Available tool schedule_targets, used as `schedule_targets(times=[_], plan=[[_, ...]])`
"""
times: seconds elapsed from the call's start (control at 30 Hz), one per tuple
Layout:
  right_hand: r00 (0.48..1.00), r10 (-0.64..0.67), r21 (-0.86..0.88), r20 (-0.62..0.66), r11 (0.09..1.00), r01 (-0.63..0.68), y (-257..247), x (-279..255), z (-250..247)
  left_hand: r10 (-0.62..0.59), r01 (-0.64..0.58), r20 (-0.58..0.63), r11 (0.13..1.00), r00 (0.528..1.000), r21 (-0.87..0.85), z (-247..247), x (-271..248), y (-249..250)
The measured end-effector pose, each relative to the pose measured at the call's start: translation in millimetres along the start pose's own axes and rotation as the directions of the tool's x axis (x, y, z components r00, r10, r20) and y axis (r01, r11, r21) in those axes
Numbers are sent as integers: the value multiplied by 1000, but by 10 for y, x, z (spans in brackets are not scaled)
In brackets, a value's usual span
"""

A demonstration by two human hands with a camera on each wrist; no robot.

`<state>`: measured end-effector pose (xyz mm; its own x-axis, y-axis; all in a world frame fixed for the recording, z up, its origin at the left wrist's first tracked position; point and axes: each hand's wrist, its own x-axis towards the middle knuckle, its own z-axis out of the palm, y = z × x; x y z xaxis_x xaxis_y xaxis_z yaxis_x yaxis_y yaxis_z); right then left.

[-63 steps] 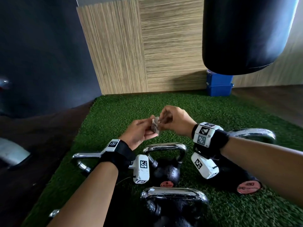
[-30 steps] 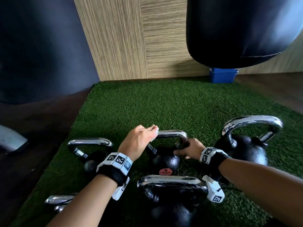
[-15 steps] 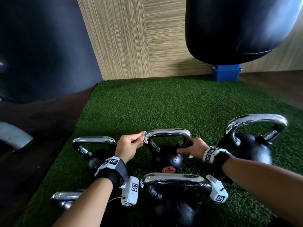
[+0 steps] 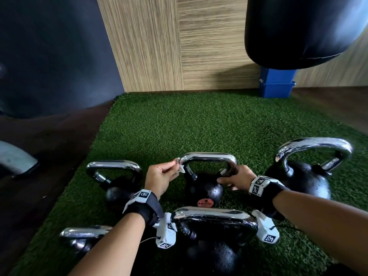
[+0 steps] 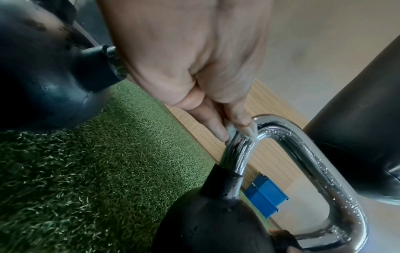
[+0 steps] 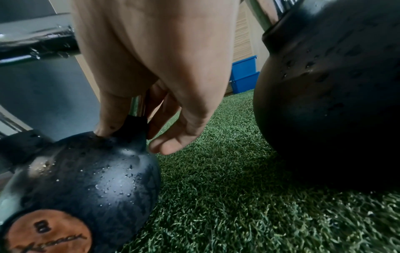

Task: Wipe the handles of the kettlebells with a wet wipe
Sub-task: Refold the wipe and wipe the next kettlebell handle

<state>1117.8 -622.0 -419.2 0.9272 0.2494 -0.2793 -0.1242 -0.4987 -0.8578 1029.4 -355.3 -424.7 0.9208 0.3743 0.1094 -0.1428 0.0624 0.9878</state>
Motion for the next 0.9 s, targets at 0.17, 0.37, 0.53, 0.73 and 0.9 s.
schedule_targets(times=[0.17, 0.37, 0.53, 0.73, 0.9], plan=[[1000, -11, 1, 14, 1000, 11, -1, -19, -21, -110, 110, 1, 993, 994, 31, 33, -18, -56], [998, -53, -72, 35, 996, 55, -59, -26, 16, -131, 122, 32, 972, 991, 200, -21, -98, -225], [993, -75, -239, 89, 967, 94, -42, -31, -88, -106, 93, 54, 974, 993, 205, -36, -117, -234], [978, -98, -553, 185, 812, 186, -130, -84, -234, -145, 115, 56, 925, 988, 363, 168, 221, -79], [880, -35, -583, 473, 737, 343, -353, -196, -118, -164, 92, 78, 821, 983, 563, 489, 510, 112]])
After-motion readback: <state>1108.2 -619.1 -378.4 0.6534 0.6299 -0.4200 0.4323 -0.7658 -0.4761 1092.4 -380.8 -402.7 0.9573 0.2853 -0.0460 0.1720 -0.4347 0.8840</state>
